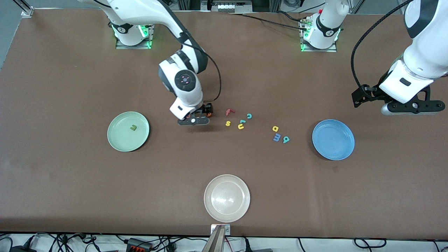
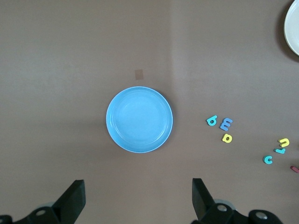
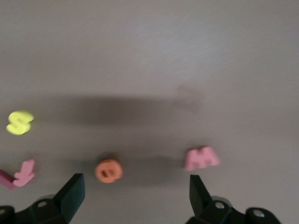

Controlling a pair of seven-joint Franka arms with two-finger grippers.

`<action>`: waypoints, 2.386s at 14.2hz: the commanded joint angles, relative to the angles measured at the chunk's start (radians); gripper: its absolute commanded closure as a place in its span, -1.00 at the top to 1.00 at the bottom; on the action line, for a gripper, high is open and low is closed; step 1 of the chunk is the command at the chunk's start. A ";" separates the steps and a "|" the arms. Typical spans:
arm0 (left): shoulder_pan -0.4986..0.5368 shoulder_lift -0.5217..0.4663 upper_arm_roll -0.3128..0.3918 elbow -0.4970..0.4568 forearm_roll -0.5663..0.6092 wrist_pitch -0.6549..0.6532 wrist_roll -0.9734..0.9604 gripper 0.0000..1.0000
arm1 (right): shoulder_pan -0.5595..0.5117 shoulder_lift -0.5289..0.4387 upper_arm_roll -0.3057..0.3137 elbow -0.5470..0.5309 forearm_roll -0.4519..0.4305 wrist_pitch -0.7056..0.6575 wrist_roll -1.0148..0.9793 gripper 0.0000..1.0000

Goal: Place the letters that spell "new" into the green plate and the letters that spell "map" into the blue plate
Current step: 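Move the right gripper over the orange letter e, then lower and close the right gripper on the orange e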

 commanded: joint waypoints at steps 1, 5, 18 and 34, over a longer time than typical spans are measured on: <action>0.004 0.014 0.000 0.031 -0.016 -0.022 0.013 1.00 | 0.031 0.029 -0.009 0.008 0.009 0.025 0.056 0.79; 0.006 0.014 0.001 0.031 -0.016 -0.020 0.012 1.00 | 0.041 0.040 -0.009 0.011 0.027 0.025 0.047 0.53; 0.003 0.016 0.000 0.031 -0.016 -0.017 0.008 1.00 | 0.059 0.109 -0.007 0.078 0.030 0.019 0.021 0.26; -0.003 0.016 -0.003 0.032 -0.015 -0.017 0.007 1.00 | 0.059 0.109 -0.007 0.078 0.035 0.017 0.024 -0.07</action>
